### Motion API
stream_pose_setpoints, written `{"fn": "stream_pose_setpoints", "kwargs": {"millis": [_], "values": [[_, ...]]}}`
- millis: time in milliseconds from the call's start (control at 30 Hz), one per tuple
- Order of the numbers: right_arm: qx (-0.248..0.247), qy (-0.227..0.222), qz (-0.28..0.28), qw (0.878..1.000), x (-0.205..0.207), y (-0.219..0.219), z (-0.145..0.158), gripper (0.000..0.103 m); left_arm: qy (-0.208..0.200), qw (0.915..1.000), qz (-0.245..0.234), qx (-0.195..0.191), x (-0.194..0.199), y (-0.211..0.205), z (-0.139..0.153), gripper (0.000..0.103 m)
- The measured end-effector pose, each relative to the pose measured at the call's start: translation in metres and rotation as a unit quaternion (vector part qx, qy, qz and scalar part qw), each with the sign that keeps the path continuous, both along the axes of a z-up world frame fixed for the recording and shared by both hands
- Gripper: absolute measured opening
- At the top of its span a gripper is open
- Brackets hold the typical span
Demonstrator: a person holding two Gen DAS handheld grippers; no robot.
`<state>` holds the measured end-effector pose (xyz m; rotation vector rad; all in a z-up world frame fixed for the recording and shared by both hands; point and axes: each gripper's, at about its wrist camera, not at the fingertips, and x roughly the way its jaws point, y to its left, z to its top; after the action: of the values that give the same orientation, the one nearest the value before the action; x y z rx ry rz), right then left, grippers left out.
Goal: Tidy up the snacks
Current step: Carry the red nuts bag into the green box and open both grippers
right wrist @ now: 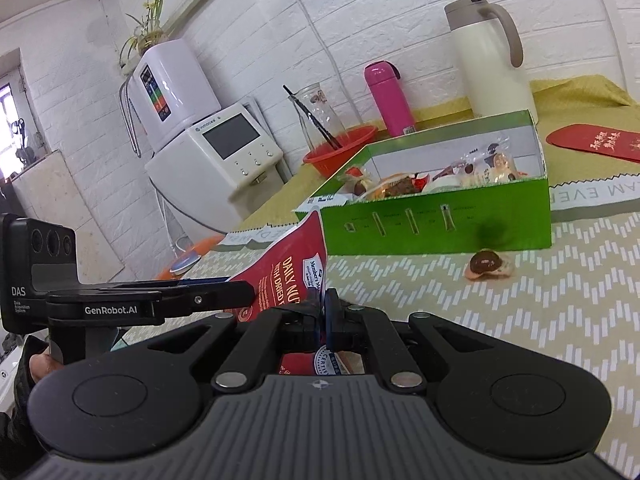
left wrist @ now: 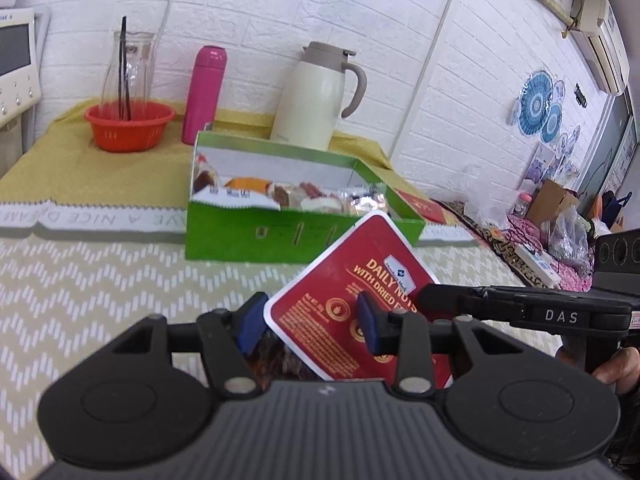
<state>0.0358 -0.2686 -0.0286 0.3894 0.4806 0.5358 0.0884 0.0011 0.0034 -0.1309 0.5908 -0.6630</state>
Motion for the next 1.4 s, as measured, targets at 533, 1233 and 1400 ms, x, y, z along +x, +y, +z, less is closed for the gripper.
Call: {"fn": "stream_pose_setpoints", "kwargs": {"millis": [533, 1233, 1400], "values": [[0.064, 0.027, -0.076, 0.995, 0.138, -0.028, 0.004, 0.006, 0.003, 0.9998, -0.018, 0.002, 0.147, -0.071, 0.019, 0.052], [0.116, 0.036, -0.155, 0.980, 0.164, -0.063, -0.015, 0.070, -0.034, 0.9971, 0.065, 0.019, 0.155, -0.044, 0.025, 0.073], [0.097, -0.018, -0.150, 0.984, 0.141, -0.063, 0.005, 0.092, -0.057, 0.9960, 0.054, 0.043, 0.111, -0.032, 0.028, 0.074]]}}
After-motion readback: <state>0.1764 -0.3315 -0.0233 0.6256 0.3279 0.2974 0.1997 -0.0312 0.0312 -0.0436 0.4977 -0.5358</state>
